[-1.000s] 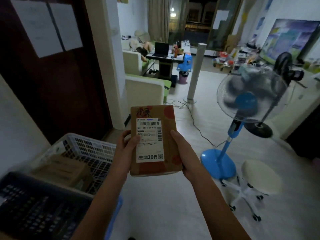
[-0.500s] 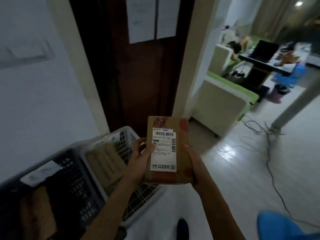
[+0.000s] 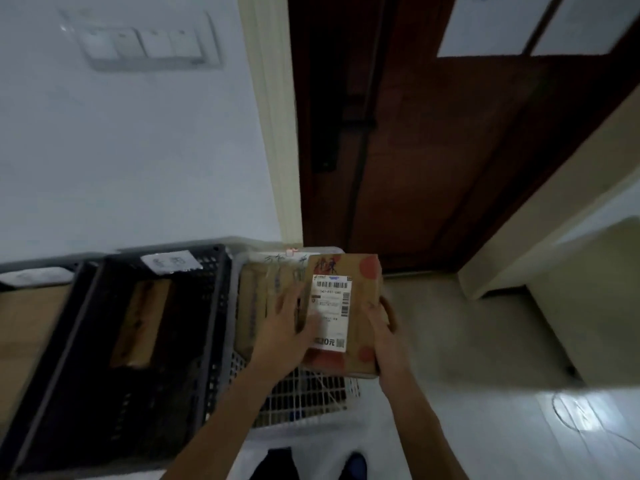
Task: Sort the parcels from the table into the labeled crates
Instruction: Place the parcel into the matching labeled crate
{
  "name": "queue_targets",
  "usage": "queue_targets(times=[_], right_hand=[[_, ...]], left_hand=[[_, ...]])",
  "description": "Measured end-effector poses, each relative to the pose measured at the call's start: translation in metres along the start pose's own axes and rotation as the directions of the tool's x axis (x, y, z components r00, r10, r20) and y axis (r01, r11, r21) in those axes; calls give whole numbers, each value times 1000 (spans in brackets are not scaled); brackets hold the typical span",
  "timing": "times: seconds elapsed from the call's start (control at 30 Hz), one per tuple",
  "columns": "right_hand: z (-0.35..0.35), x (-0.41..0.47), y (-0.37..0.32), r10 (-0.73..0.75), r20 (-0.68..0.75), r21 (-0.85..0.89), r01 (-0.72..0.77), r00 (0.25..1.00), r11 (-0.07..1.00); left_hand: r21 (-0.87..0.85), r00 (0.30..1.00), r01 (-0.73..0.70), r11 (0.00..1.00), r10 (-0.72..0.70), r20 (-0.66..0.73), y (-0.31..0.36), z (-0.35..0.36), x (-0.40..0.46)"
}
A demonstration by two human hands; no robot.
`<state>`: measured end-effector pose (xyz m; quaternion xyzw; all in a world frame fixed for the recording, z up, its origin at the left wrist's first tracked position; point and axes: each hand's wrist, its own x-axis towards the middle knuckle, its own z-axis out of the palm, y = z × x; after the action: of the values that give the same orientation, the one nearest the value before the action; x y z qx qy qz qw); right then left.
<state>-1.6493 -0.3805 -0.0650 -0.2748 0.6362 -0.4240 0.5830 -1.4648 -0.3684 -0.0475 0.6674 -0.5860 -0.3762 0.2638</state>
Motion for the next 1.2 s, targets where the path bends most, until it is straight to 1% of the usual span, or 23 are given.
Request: queue_targets(times=[0.03, 0.07, 0.17, 0.27, 0.43, 0.47, 0.53, 0.57, 0.6, 0.7, 0.77, 0.83, 0.93, 1.0, 1.1, 1.2], right_hand=[[3, 10, 2, -22, -18, -50, 21, 1000, 999], [9, 21, 3, -47, -24, -107, 44, 999, 993], [32, 48, 8, -101, -32, -318, 86, 994, 944], [52, 64, 18, -94, -59, -491, 53, 994, 869], [77, 91, 25, 4, -51, -642, -36, 999, 766], [80, 101, 27, 29, -42, -660, -50, 999, 750], [82, 117, 26, 67, -28, -638, -69, 997, 767], [80, 124, 26, 60, 3, -625, -45, 998, 779], [79, 131, 26, 72, 31, -607, -38, 997, 794], [76, 154, 29, 160, 63, -523, -104, 985, 846], [75, 172, 39, 210, 92, -505, -136, 973, 853], [82, 178, 38, 243, 108, -530, -151, 964, 834], [94, 178, 33, 250, 77, -594, -157, 965, 789], [95, 177, 39, 218, 52, -645, -134, 975, 753], [97, 174, 47, 130, 33, -731, -65, 991, 679], [104, 181, 56, 60, 27, -803, -14, 998, 595]], left_hand=[[129, 1000, -26, 991, 27, -7, -4, 5, 3], [198, 1000, -22, 980, 21, 8, -10, 10, 8], [281, 995, -3, 960, -25, 98, -28, 19, 25], [299, 985, -25, 954, -28, 172, -48, 25, 43], [299, 961, -41, 953, -45, 274, -84, 28, 71], [301, 954, -42, 953, -51, 294, -90, 26, 77], [355, 940, -74, 932, -54, 337, -104, 25, 90], [390, 937, -104, 915, -42, 347, -109, 26, 94], [415, 937, -122, 902, -33, 348, -114, 26, 97], [439, 945, -106, 892, -46, 322, -118, 30, 108], [439, 951, -94, 894, -49, 305, -120, 35, 114], [443, 956, -92, 892, -45, 289, -124, 38, 118], [443, 957, -100, 891, -35, 287, -132, 44, 121], [446, 950, -105, 889, -43, 310, -135, 51, 124], [466, 939, -131, 875, -41, 341, -140, 60, 131], [472, 951, -140, 870, -15, 310, -156, 63, 136]])
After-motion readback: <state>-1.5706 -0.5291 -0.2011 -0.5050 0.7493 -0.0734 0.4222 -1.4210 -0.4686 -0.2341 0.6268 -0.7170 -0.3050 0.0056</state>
